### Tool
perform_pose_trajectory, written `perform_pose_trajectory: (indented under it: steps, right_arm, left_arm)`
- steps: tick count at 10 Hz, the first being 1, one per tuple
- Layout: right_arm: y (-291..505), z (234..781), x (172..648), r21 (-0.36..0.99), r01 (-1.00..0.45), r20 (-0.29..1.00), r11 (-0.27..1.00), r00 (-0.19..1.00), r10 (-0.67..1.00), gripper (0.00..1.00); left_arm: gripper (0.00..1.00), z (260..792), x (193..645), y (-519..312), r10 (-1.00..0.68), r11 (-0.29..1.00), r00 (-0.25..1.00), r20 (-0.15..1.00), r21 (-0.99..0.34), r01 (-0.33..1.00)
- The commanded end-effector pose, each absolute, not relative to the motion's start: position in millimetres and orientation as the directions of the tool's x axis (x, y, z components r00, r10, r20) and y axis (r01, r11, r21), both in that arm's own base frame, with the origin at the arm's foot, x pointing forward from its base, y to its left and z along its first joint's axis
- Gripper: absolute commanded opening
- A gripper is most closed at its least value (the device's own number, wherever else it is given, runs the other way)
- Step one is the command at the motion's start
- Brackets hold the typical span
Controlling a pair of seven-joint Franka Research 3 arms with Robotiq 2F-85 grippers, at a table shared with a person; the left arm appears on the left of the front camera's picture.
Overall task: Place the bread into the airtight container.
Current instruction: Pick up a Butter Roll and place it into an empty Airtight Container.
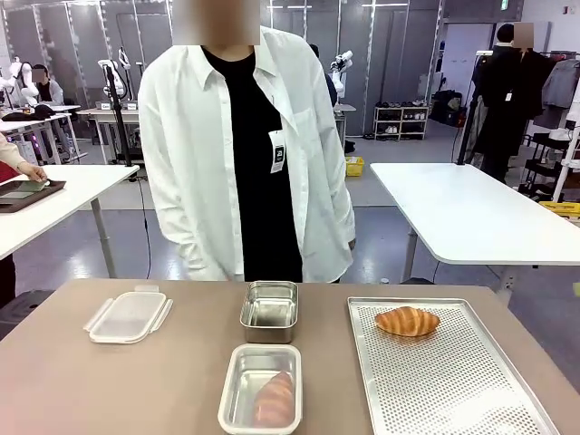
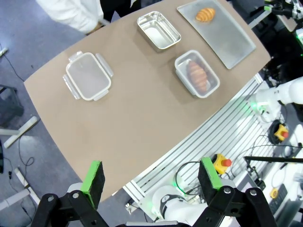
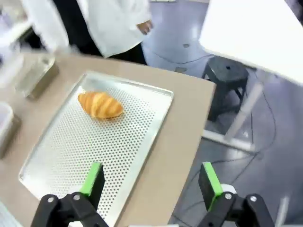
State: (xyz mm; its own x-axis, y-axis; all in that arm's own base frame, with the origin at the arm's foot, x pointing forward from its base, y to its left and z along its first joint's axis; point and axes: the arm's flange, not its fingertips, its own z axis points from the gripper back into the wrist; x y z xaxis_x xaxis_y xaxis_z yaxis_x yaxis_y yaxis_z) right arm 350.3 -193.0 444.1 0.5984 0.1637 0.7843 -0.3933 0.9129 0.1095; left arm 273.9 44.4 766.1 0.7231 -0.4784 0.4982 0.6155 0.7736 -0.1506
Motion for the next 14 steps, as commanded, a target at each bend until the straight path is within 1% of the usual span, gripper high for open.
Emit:
perform_pose_trajectory:
  steps: [1, 2, 4, 5, 6, 8, 9, 10, 14]
  right_arm:
    - [-150.7, 461.2, 365.3, -0.002, -0.506, 0.732, 0.862, 0.587, 0.346, 1.00]
    - [-118.6, 470.8, 376.9, -0.059, -0.590, 0.680, 0.805, 0.567, 0.465, 1.00]
    - [-57.7, 467.7, 386.7, -0.170, -0.719, 0.555, 0.674, 0.495, 0.668, 1.00]
    - [-33.0, 462.1, 392.9, -0.220, -0.772, 0.504, 0.596, 0.433, 0.747, 1.00]
    - [-12.5, 454.7, 398.3, -0.234, -0.824, 0.441, 0.516, 0.383, 0.812, 1.00]
    - [13.0, 444.1, 405.4, -0.224, -0.864, 0.384, 0.451, 0.348, 0.856, 1.00]
    - [16.5, 436.1, 405.8, -0.214, -0.869, 0.380, 0.445, 0.345, 0.858, 1.00]
    - [16.4, 445.0, 401.0, -0.204, -0.861, 0.411, 0.466, 0.356, 0.839, 1.00]
    - [16.4, 445.0, 401.0, -0.204, -0.861, 0.411, 0.466, 0.356, 0.839, 1.00]
  left_arm:
    - [1.00, 766.4, 273.1, 45.3, -0.497, 0.761, 0.710, 0.499, -0.142, 0.633]
    - [1.00, 766.4, 273.1, 45.3, -0.497, 0.761, 0.710, 0.499, -0.142, 0.633]
    - [1.00, 766.4, 273.1, 45.3, -0.497, 0.761, 0.710, 0.499, -0.142, 0.633]
    - [1.00, 766.4, 273.1, 45.3, -0.497, 0.761, 0.710, 0.499, -0.142, 0.633]
    - [1.00, 766.4, 273.1, 45.3, -0.497, 0.761, 0.710, 0.499, -0.142, 0.633]
    - [1.00, 766.4, 273.1, 45.3, -0.497, 0.761, 0.710, 0.499, -0.142, 0.633]
    - [1.00, 766.4, 273.1, 45.3, -0.497, 0.761, 0.710, 0.499, -0.142, 0.633]
    - [1.00, 766.4, 273.1, 45.3, -0.497, 0.761, 0.710, 0.499, -0.142, 0.633]
    - [1.00, 766.4, 273.1, 45.3, -0.497, 0.761, 0.710, 0.499, -0.142, 0.633]
